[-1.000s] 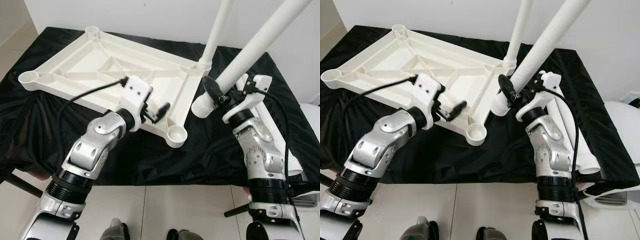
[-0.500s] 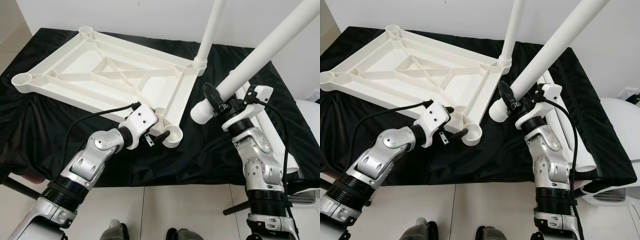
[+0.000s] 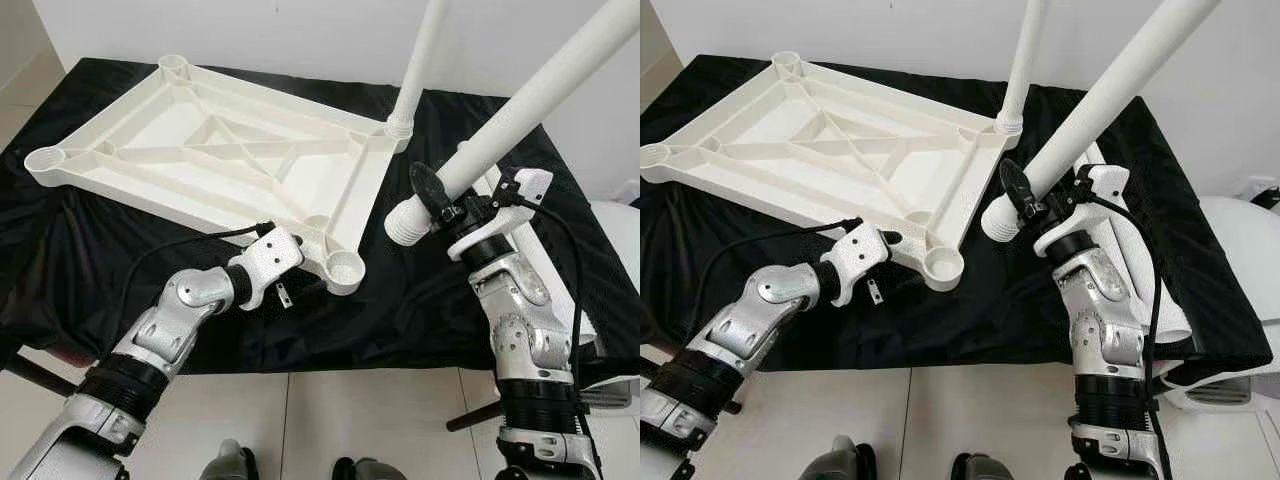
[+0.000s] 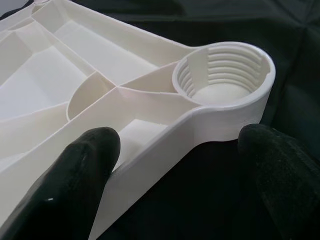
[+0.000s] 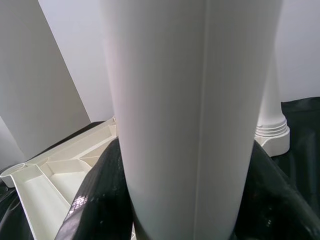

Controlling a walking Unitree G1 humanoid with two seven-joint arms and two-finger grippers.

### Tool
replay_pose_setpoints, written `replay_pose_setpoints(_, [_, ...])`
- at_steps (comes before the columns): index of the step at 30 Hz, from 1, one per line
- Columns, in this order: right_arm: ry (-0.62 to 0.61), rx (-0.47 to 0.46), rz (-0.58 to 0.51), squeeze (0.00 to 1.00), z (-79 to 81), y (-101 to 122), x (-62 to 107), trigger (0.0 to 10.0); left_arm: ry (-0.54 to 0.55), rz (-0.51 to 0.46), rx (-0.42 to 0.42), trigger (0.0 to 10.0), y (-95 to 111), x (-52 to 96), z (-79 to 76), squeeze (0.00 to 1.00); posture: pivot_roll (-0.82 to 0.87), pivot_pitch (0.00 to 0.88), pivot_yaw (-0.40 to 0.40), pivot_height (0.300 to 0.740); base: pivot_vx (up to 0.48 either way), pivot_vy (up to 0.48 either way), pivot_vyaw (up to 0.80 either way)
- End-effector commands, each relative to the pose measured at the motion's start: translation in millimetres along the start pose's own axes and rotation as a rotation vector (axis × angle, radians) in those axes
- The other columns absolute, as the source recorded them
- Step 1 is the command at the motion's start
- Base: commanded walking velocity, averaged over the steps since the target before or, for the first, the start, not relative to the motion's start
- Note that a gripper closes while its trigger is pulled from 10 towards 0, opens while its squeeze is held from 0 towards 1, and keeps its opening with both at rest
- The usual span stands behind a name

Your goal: Building children table

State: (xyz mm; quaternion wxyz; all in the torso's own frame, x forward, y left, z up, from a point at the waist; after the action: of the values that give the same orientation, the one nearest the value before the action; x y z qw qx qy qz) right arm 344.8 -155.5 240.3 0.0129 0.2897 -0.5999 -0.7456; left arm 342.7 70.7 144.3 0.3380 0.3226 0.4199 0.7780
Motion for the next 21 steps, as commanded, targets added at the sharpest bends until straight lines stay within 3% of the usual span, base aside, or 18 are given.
replay_pose_setpoints(1, [0.014,0.023,-0.036,0.0,1.0,9.8,-0.4,10.0,-0.024,0.022,-0.037,10.0,-4.9,-0.9,-2.3,0.0,-0.06,0.109,-0.018,0.74,0.0,0.0,0.0])
replay_pose_setpoints(16, [0.007,0.028,-0.048,0.0,1.4,13.6,-0.2,10.0,0.012,0.092,-0.077,10.0,-10.5,-12.6,17.6,0.0,-0.06,0.112,-0.008,0.74,0.0,0.0,0.0])
replay_pose_setpoints(21, [0.005,0.031,-0.056,0.0,2.4,15.9,-0.9,10.0,-0.051,0.158,-0.12,10.0,-14.5,-16.6,23.2,0.0,-0.06,0.112,-0.001,0.74,0.0,0.0,0.0])
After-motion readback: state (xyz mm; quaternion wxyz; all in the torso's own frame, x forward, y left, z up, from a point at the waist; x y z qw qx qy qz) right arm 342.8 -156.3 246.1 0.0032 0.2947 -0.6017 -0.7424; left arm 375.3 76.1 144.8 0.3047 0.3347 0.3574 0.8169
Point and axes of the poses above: a point about 5 cm out from each wrist's last joint towards the gripper, its own x axis pointing back from the gripper into the wrist, its own y axis along the axis of the wrist's last joint, z = x × y, the point moved 4 cm from there along -x, pointing out of the wrist towards the gripper, and after that the axes turned 2 degrees about x, right-handed, at the moved point
